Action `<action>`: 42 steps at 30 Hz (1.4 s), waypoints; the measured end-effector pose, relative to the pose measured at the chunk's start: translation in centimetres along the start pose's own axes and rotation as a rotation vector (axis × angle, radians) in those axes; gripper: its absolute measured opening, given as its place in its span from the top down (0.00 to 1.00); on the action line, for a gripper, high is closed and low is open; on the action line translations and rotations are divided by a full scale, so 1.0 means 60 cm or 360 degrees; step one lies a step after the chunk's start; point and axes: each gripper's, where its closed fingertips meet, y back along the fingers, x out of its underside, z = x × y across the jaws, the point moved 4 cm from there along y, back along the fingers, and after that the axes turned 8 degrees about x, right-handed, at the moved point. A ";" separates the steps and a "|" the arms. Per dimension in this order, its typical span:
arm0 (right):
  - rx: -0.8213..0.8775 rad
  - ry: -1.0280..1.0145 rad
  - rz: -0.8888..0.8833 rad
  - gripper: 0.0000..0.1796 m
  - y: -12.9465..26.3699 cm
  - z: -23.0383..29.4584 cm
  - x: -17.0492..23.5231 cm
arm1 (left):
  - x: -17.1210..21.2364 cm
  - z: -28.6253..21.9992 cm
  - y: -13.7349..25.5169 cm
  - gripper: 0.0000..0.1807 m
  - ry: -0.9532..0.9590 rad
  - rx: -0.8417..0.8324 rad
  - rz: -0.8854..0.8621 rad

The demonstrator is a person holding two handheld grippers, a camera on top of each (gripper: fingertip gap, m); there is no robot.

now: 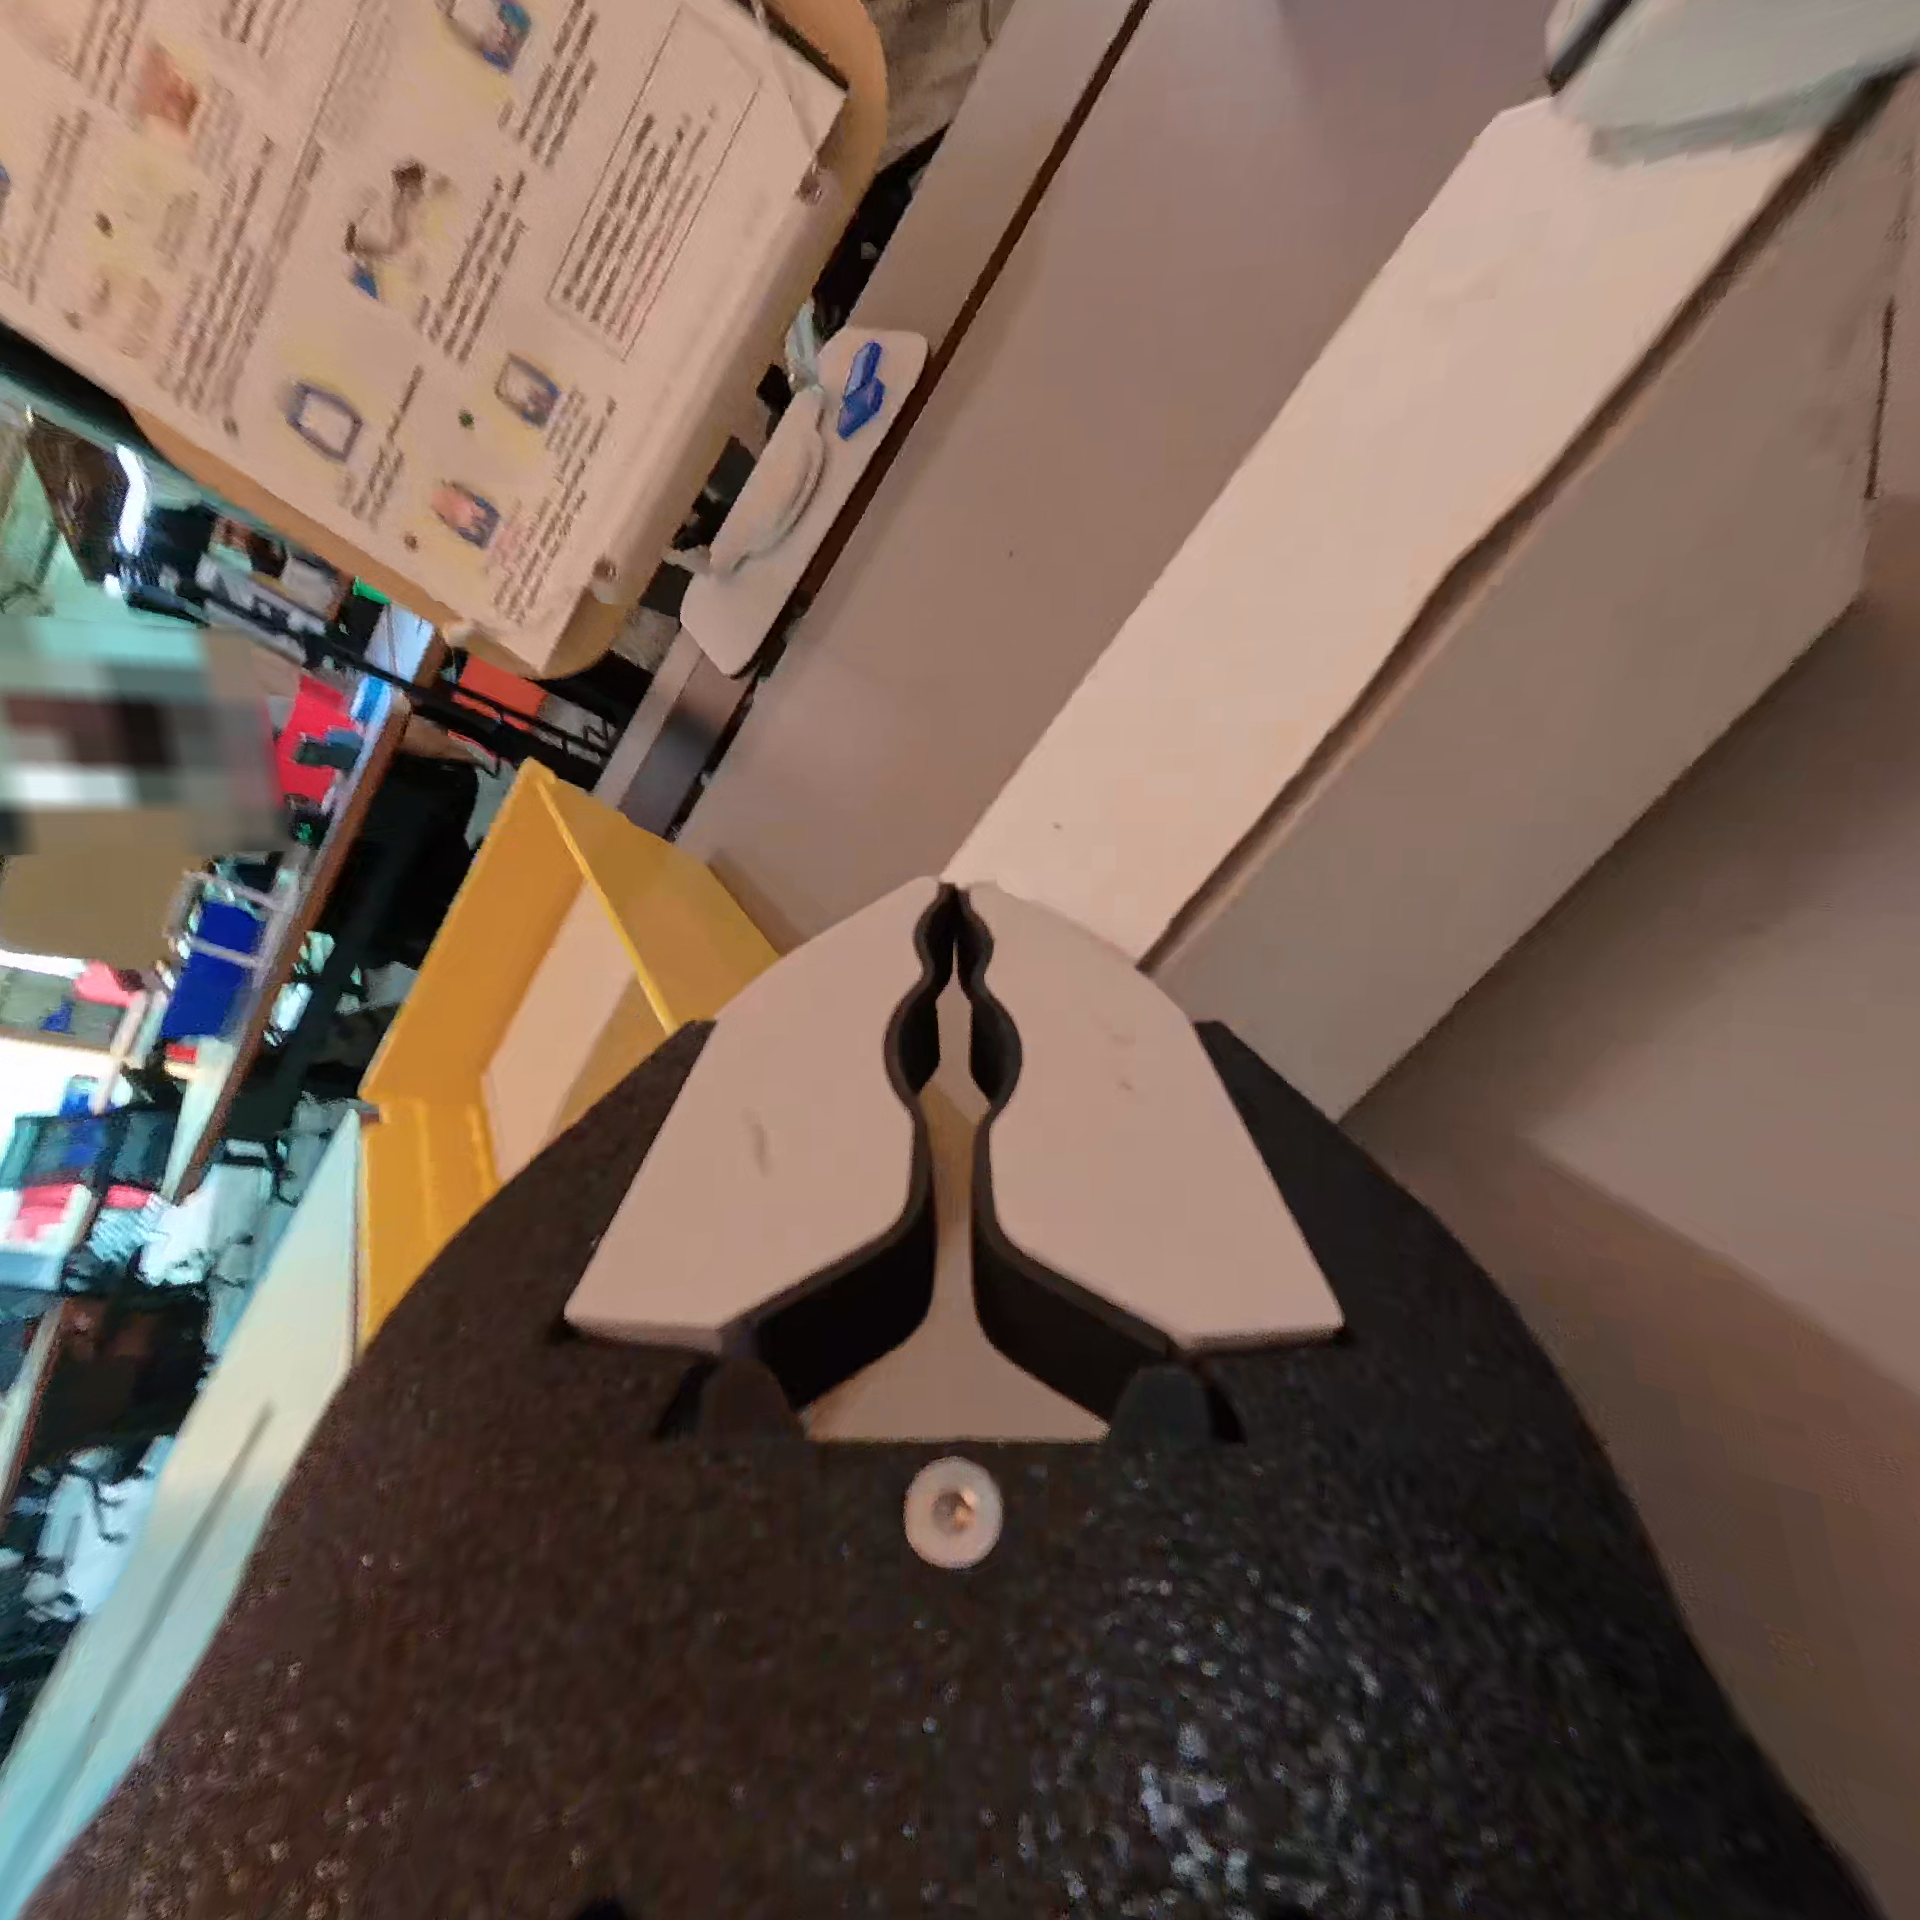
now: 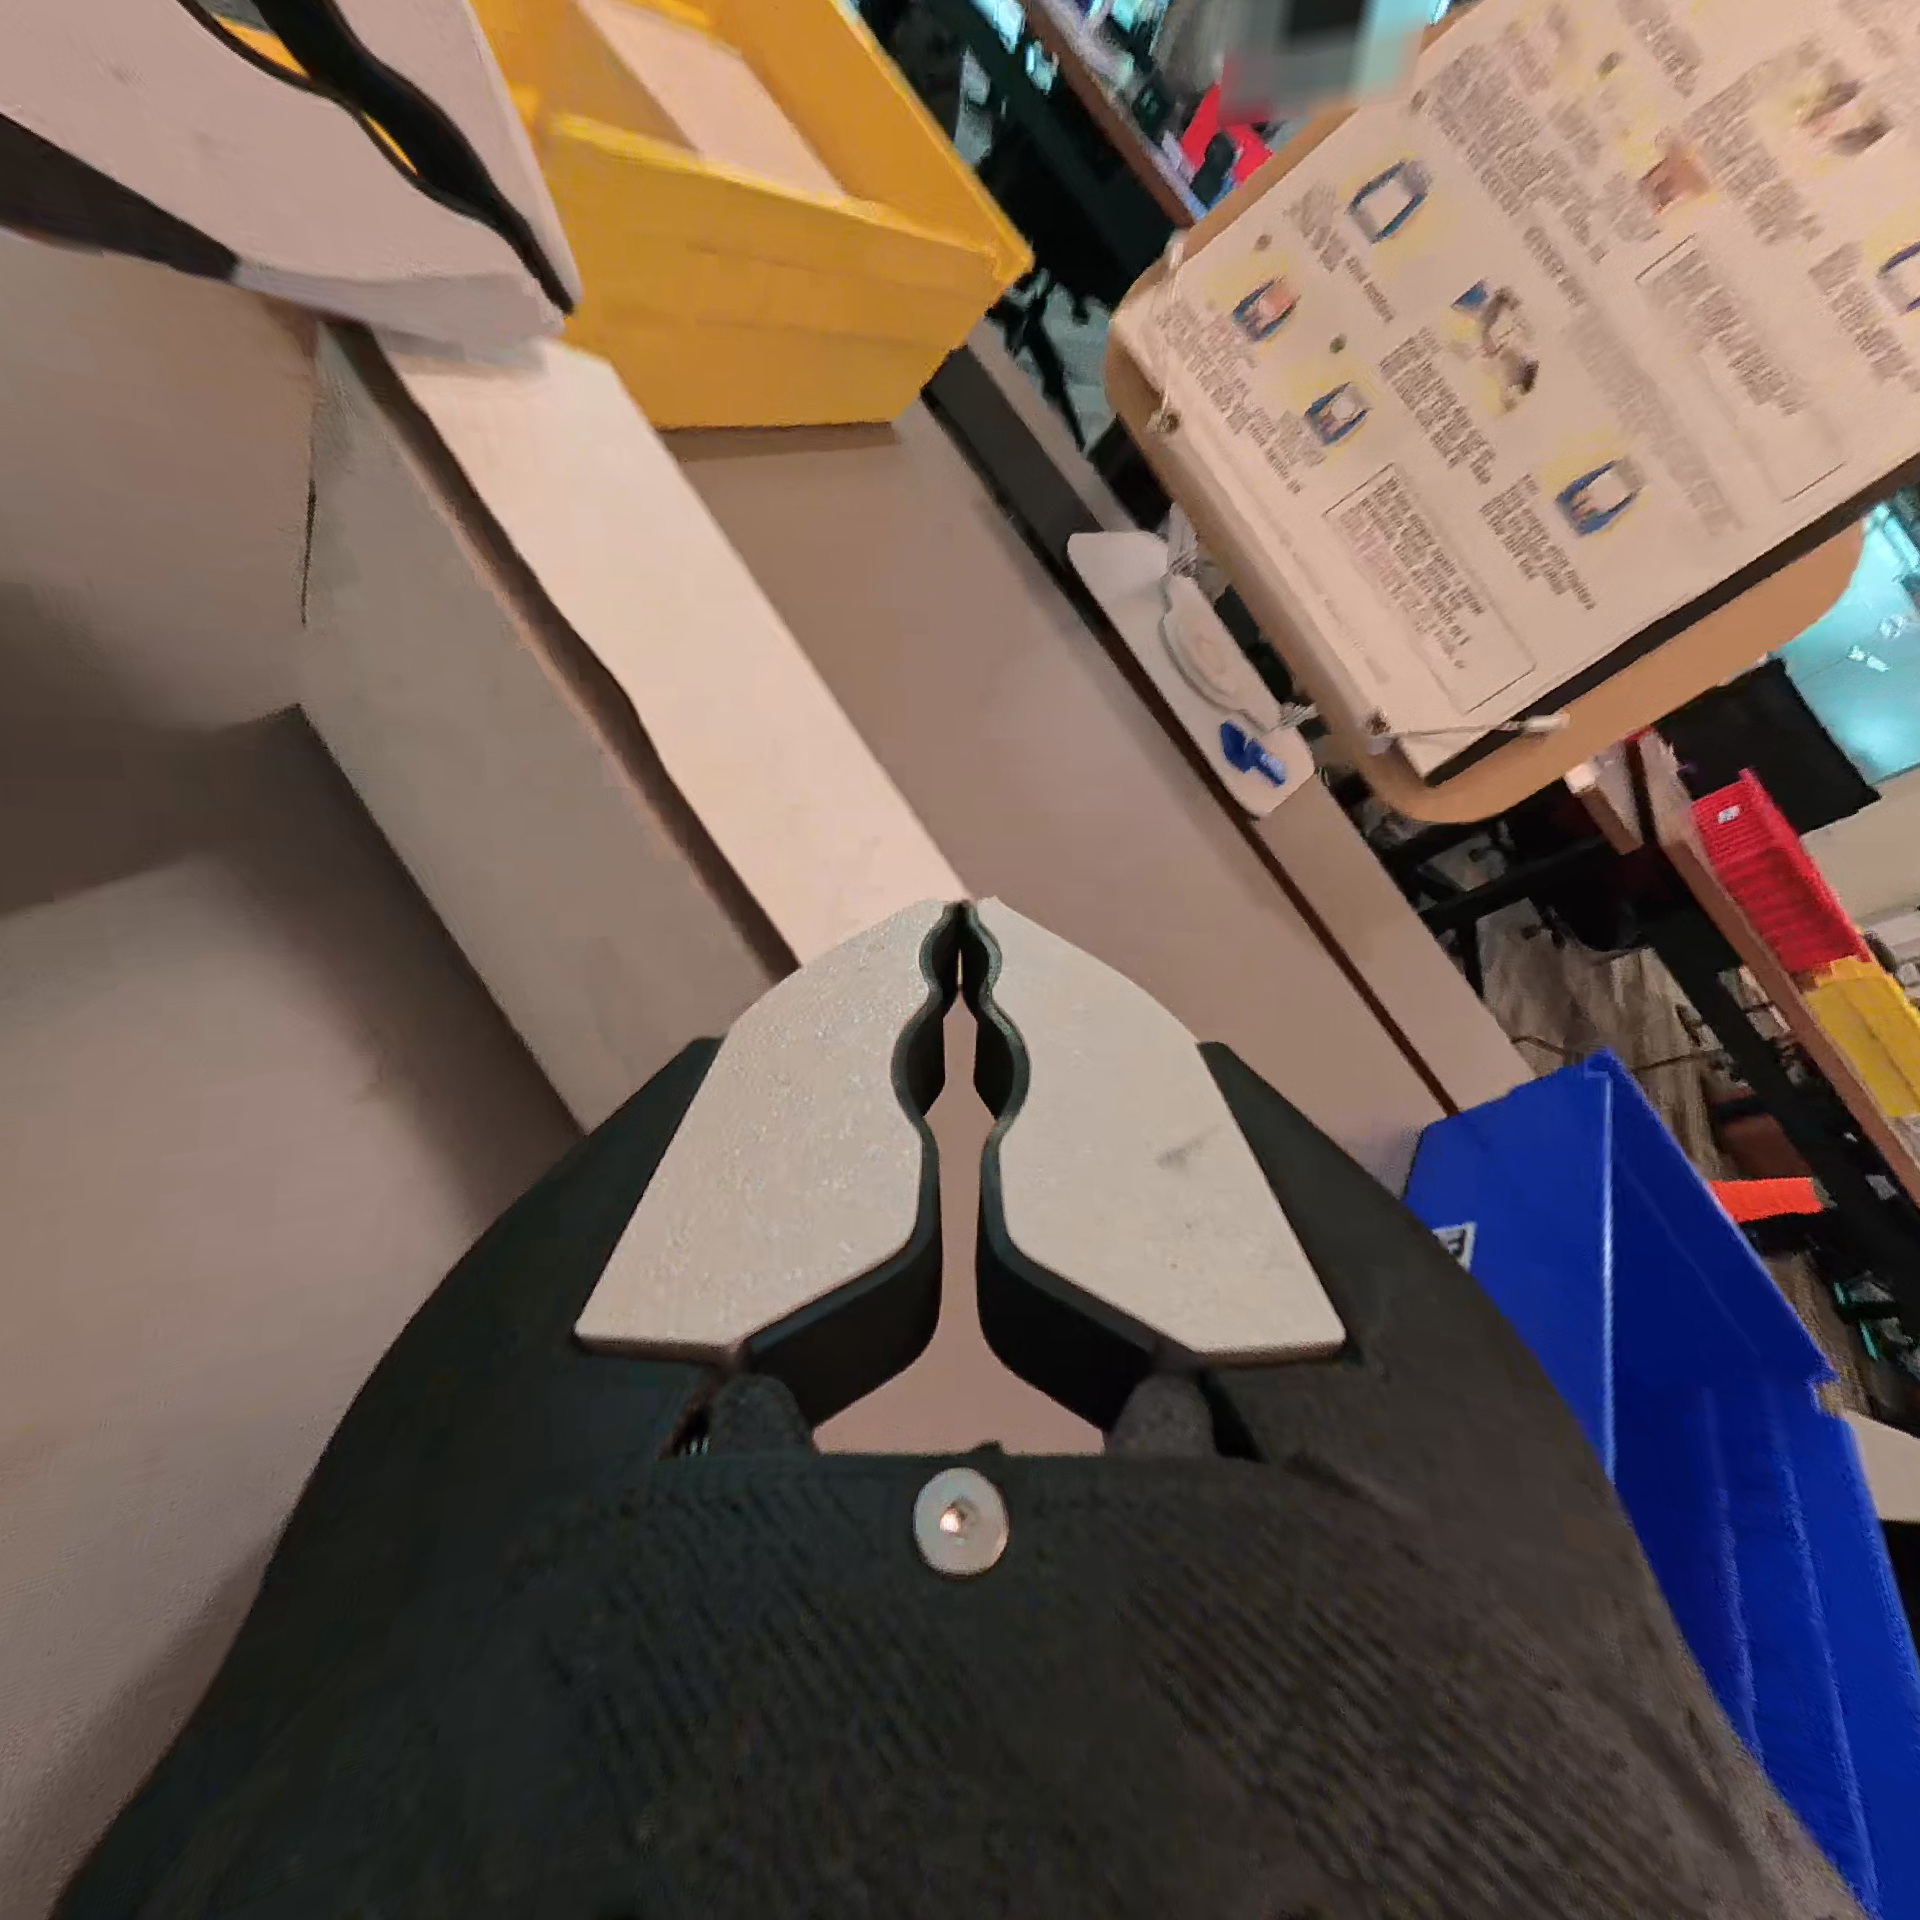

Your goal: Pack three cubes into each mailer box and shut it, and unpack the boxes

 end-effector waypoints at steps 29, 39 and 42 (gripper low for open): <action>-0.1396 0.0630 0.0566 0.46 -0.090 0.100 -0.064 | 0.020 0.035 0.057 0.51 0.0960 0.0385 -0.0307; -0.1520 0.0640 0.0797 0.57 -0.100 0.127 -0.042 | 0.040 0.031 0.052 0.51 0.1100 0.0458 -0.0244; -0.1504 0.0665 0.0787 0.57 -0.085 0.116 -0.028 | 0.044 0.028 0.048 0.54 0.1097 0.0449 -0.0193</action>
